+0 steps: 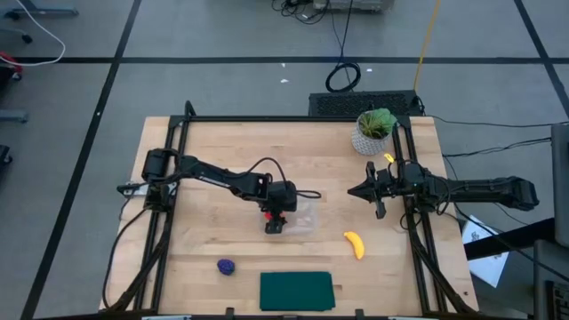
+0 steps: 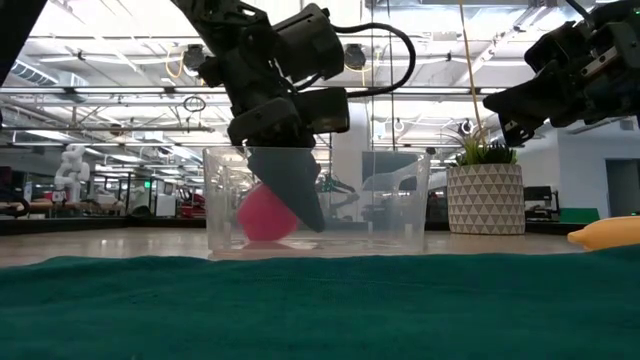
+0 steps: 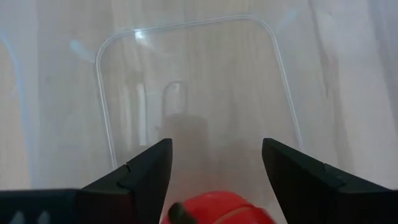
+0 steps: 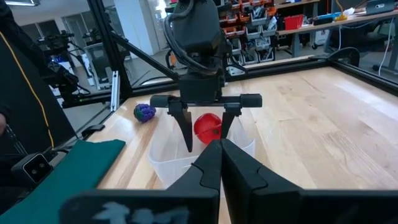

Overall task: Pick and placing Produce into tupperware
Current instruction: Put the yellow banana into the transparent bin

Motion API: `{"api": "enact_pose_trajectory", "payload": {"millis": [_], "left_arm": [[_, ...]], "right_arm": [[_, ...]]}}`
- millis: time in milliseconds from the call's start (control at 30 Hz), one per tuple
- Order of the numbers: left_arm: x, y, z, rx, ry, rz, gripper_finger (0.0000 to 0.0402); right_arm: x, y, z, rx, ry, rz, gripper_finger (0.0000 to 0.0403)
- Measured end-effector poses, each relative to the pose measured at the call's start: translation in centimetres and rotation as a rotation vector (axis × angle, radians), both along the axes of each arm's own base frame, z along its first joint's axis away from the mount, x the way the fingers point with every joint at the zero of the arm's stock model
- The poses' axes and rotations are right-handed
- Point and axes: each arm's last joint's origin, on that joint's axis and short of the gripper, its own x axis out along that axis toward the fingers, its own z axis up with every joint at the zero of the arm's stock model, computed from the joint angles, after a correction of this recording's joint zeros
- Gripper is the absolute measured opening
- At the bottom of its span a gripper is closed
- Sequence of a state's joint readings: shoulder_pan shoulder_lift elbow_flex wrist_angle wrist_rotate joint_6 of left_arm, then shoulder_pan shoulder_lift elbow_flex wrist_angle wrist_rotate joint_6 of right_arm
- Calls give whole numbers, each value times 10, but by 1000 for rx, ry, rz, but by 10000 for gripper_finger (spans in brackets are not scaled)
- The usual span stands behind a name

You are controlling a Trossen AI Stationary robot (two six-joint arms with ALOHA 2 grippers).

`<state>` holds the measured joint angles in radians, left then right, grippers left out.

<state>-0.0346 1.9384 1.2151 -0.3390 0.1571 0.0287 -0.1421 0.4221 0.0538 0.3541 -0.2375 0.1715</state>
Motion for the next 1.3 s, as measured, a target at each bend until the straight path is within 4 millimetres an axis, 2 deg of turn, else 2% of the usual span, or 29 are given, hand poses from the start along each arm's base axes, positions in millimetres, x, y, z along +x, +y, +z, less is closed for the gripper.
{"api": "enact_pose_trajectory", "payload": {"millis": [267, 467, 600, 800, 933, 1067, 1300], "left_arm": [[4, -5, 9, 5, -29, -28, 255], [1, -4, 17, 21, -37, -34, 282], [-4, -3, 32, 51, -55, -33, 298], [-17, -2, 71, 70, -131, -29, 300], [-29, -1, 91, 84, -150, -39, 278], [-39, 2, 103, 140, -146, -4, 239], [-50, 3, 104, 160, -74, -4, 149]], "right_arm": [[0, 0, 0, 0, 0, 0, 0], [0, 0, 0, 0, 0, 0, 0], [0, 0, 0, 0, -1, 0, 0], [0, 0, 1, -2, -14, 0, 0], [1, 0, 1, -2, -14, 0, 0], [1, 0, 1, -2, -15, 0, 0], [1, 0, 2, -4, -27, 0, 0]]}}
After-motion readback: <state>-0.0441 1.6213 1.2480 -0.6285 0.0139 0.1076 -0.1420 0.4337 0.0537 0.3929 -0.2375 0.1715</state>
